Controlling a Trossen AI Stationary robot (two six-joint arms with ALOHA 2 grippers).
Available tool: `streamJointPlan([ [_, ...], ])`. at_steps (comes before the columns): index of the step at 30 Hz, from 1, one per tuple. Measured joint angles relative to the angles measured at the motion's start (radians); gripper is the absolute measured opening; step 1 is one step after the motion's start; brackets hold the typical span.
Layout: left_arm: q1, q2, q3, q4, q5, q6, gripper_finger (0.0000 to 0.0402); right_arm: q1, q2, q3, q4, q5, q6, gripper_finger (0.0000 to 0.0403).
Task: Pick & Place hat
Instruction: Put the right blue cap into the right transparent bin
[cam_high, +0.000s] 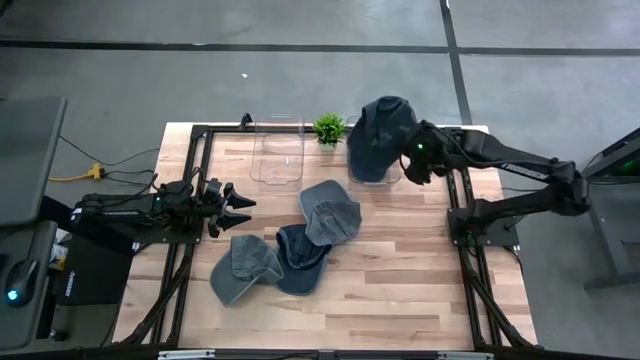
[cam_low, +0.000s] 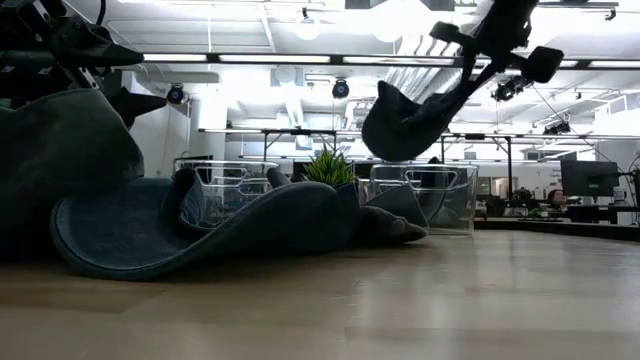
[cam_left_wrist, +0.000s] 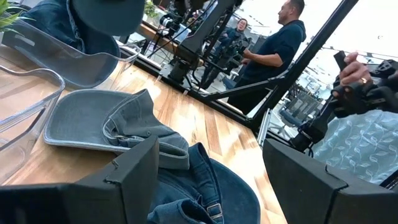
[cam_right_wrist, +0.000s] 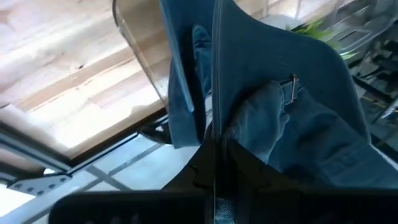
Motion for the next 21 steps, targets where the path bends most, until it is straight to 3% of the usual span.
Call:
streamJointPlan([
  [10, 0.0, 0.0, 0.0, 0.0, 0.0, 0.0, 0.0266, -0.037, 0.12, 0.0, 0.08, -0.034, -0.055, 0.001],
  [21, 0.0, 0.0, 0.0, 0.0, 0.0, 0.0, 0.0266, -0.055, 0.18, 0.0, 0.05, -0.031, -0.071, 0.001],
])
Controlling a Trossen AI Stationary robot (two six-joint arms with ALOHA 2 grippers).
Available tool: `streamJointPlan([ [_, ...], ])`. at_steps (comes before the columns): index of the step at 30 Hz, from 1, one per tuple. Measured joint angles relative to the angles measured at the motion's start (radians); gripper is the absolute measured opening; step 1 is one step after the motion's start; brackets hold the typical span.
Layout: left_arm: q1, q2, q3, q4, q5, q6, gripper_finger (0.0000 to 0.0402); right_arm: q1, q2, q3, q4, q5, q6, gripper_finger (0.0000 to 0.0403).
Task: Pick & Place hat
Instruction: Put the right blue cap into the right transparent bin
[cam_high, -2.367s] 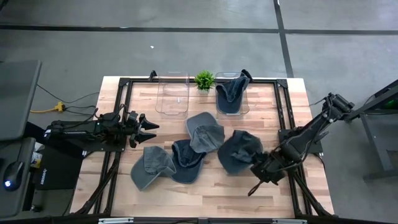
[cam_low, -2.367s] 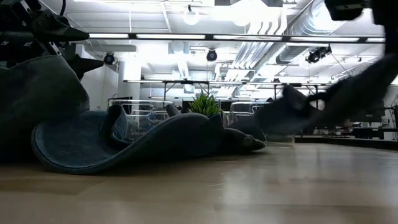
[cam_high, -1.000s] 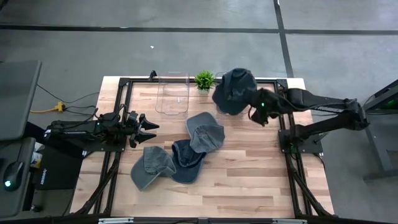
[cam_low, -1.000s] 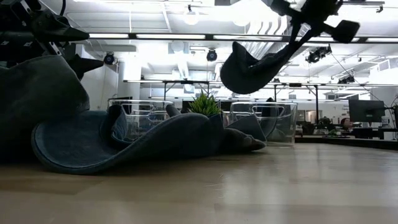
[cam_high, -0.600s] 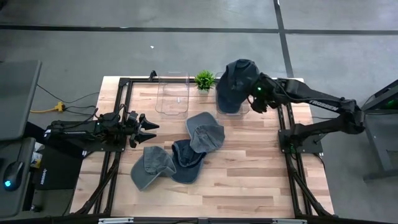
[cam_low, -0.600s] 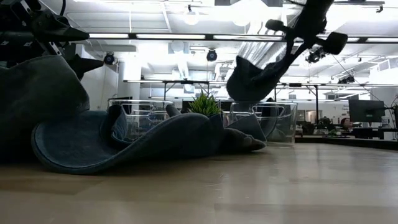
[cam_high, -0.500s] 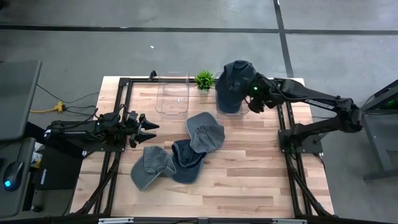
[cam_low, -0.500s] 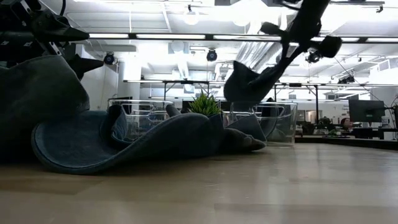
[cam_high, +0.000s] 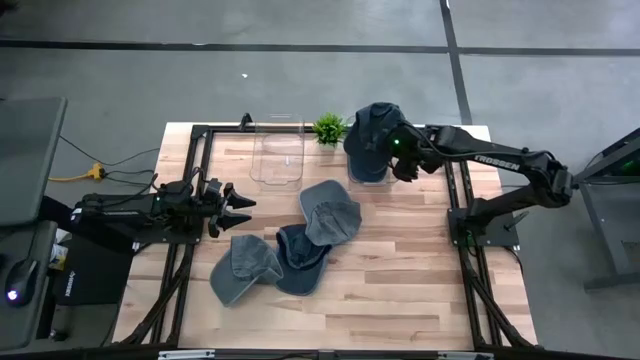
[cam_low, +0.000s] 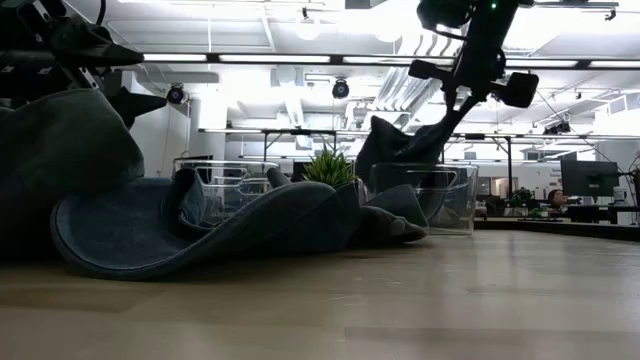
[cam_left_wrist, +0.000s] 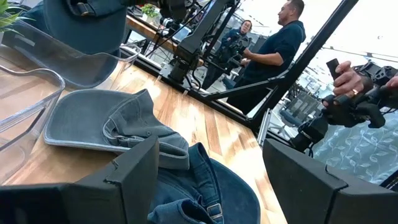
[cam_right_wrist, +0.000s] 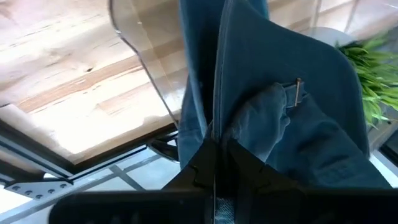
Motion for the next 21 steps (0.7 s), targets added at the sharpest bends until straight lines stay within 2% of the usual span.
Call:
streamJointPlan([
  [7, 0.0, 0.0, 0.0, 0.0, 0.0, 0.0, 0.0266, 0.0, 0.002, -0.003, -0.08, -0.016, 0.011, 0.001],
  [21, 0.0, 0.0, 0.0, 0.0, 0.0, 0.0, 0.0266, -0.006, 0.044, -0.003, -0.076, -0.066, 0.01, 0.001],
])
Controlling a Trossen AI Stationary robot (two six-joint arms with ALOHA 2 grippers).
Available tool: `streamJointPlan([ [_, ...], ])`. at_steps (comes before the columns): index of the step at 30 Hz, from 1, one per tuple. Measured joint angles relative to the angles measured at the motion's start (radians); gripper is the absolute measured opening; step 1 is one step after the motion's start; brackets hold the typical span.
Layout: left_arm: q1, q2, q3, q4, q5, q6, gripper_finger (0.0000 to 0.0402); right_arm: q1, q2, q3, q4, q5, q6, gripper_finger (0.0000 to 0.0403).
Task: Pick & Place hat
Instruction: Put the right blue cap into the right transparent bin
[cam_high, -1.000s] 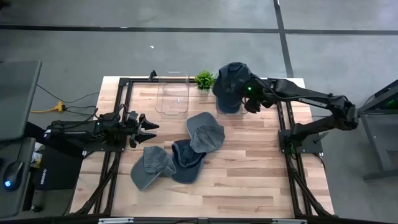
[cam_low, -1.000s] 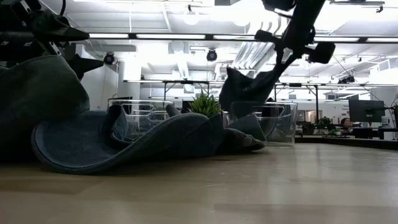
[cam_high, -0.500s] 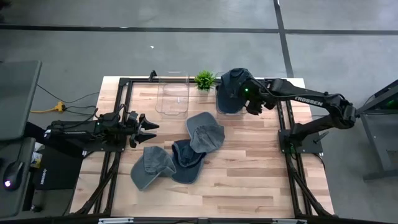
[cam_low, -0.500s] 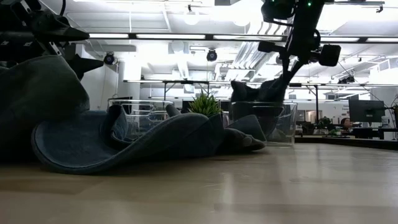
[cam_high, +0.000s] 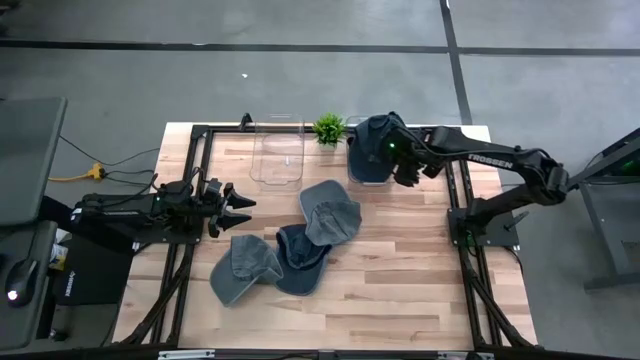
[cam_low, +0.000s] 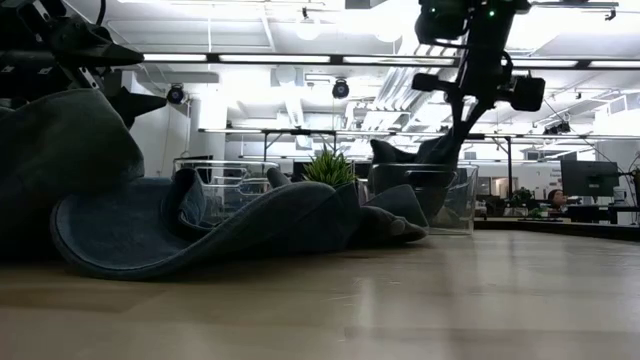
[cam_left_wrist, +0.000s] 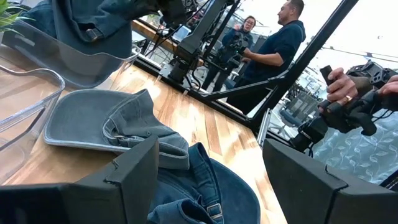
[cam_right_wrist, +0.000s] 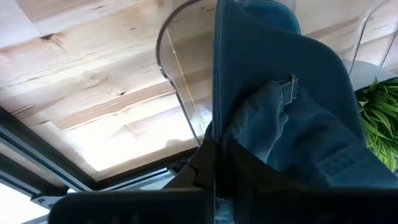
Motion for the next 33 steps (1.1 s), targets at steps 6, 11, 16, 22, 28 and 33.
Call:
streamJointPlan([
  [6, 0.0, 0.0, 0.0, 0.0, 0.0, 0.0, 0.0266, 0.0, 0.004, 0.0, 0.064, -0.018, 0.091, 0.004],
  [11, 0.0, 0.0, 0.0, 0.0, 0.0, 0.0, 0.0266, 0.0, 0.004, 0.0, 0.079, -0.04, 0.195, 0.009],
  [16, 0.0, 0.0, 0.0, 0.0, 0.0, 0.0, 0.0266, -0.014, 0.004, 0.0, 0.083, -0.054, 0.297, 0.0111],
  [22, 0.0, 0.0, 0.0, 0.0, 0.0, 0.0, 0.0266, -0.033, 0.004, 0.0, 0.138, -0.014, 0.464, 0.0122],
  [28, 0.0, 0.0, 0.0, 0.0, 0.0, 0.0, 0.0266, -0.046, 0.004, 0.0, 0.139, -0.006, 0.665, 0.0123],
  [33, 0.0, 0.0, 0.0, 0.0, 0.0, 0.0, 0.0266, -0.07, 0.004, 0.0, 0.178, -0.005, 0.857, 0.0123],
])
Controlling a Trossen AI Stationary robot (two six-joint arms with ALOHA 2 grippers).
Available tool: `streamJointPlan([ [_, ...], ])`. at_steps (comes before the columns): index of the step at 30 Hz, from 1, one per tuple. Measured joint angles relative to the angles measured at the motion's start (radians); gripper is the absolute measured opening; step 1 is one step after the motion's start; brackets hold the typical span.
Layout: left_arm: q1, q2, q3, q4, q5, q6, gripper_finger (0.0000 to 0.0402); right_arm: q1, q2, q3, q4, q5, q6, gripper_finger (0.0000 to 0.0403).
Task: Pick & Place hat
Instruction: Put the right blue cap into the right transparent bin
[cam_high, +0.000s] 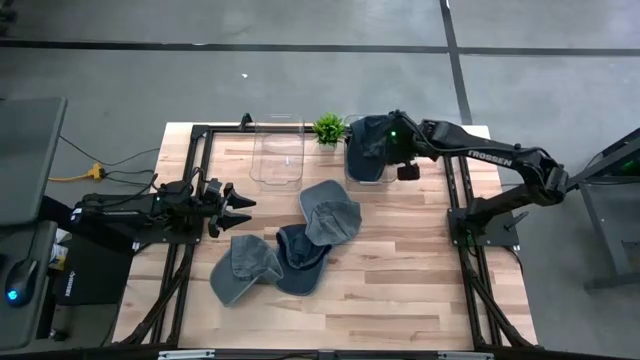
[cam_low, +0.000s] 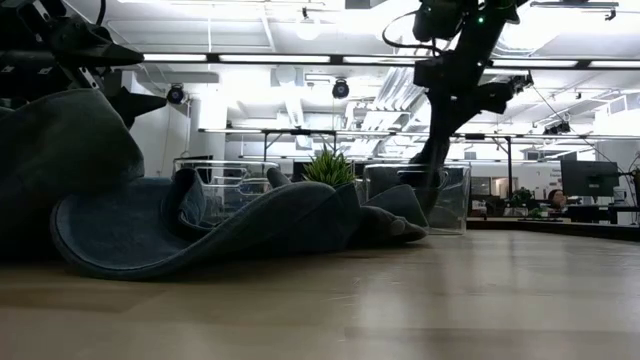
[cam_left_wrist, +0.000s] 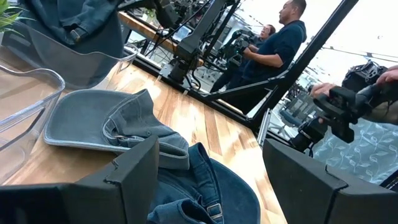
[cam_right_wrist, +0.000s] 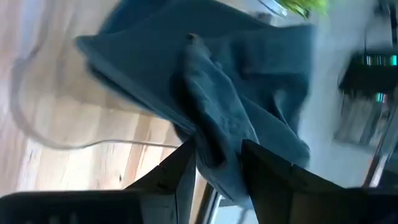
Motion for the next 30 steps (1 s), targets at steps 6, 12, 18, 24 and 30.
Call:
streamJointPlan([
  [6, 0.0, 0.0, 0.0, 0.0, 0.0, 0.0, 0.0266, -0.015, 0.0, 0.0, 0.0, -0.003, 0.203, 0.0124],
  [12, 0.0, 0.0, 0.0, 0.0, 0.0, 0.0, 0.0266, -0.015, 0.0, 0.0, -0.007, -0.026, 0.385, 0.0124],
  [18, 0.0, 0.0, 0.0, 0.0, 0.0, 0.0, 0.0266, -0.043, -0.001, 0.0, 0.017, -0.136, 0.58, 0.0124],
  [24, 0.0, 0.0, 0.0, 0.0, 0.0, 0.0, 0.0266, -0.054, 0.002, 0.0, 0.073, -0.15, 0.632, 0.0124],
  [30, 0.0, 0.0, 0.0, 0.0, 0.0, 0.0, 0.0266, -0.053, 0.003, 0.0, 0.059, -0.099, 0.524, 0.0125],
])
